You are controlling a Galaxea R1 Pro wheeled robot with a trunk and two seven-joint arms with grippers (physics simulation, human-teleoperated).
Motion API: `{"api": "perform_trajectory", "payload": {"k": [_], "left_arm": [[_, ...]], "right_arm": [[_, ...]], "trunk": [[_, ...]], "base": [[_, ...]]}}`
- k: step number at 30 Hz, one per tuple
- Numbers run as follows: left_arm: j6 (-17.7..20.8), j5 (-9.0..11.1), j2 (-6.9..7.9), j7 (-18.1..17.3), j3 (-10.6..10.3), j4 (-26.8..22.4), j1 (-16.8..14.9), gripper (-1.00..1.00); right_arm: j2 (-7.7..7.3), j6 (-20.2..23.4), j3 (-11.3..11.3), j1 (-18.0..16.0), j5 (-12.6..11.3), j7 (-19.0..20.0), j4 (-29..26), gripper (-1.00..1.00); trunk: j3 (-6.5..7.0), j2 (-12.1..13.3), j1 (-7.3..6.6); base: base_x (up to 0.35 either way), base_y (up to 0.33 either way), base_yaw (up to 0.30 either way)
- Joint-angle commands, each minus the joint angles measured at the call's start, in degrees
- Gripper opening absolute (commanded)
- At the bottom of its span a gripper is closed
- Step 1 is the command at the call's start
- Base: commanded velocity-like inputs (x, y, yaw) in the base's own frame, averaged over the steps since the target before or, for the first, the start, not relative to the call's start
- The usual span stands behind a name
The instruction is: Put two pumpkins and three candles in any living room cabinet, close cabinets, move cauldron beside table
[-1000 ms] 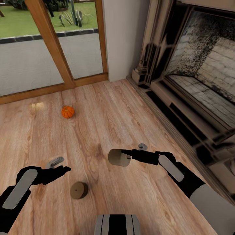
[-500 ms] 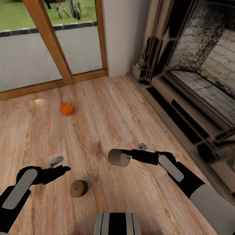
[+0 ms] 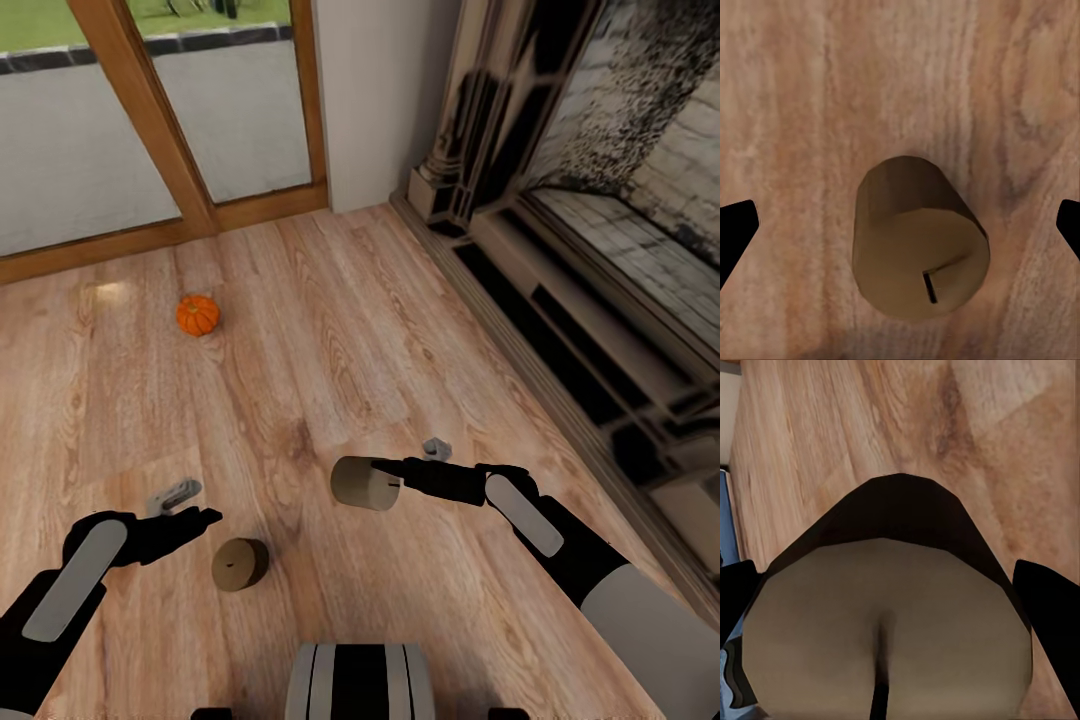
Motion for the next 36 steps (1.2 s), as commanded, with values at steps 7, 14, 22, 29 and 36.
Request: {"api": "perform_trajectory", "payload": {"k": [7, 14, 22, 29, 36], "left_arm": [[-0.23, 0.38, -0.01, 0.60, -0.10, 0.40, -0.04, 1.00], [-0.22, 0.46, -0.28, 0.60, -0.11, 0.12, -0.04, 1.00], [-0.33, 0.47, -1.91, 0.60, -0.19, -0.08, -0.04, 1.00], [-0.35, 0.47, -2.07, 0.60, -0.20, -0.21, -0.04, 1.00], [-0.35, 0.47, -2.08, 0.60, -0.20, -0.26, -0.04, 1.00]], "right_arm": [[-0.10, 0.09, 0.09, -0.05, -0.27, 0.37, -0.06, -1.00], [-0.16, 0.09, 0.09, -0.05, -0.21, 9.41, 0.27, -1.00], [-0.92, 0.09, 0.09, -0.05, -0.28, 11.84, 0.99, -1.00], [-2.56, 0.60, 0.13, -0.05, -2.85, 20.43, 1.34, -1.00], [-3.10, 0.70, 0.17, -0.05, -3.20, 21.38, 1.36, -1.00]], "trunk": [[-0.71, -0.06, 0.06], [-0.71, -0.06, 0.06], [-0.71, -0.06, 0.06], [-0.71, -0.06, 0.06], [-0.71, -0.06, 0.06]], "base": [[0.000, 0.000, 0.000], [0.000, 0.000, 0.000], [0.000, 0.000, 0.000], [0.000, 0.000, 0.000], [0.000, 0.000, 0.000]]}}
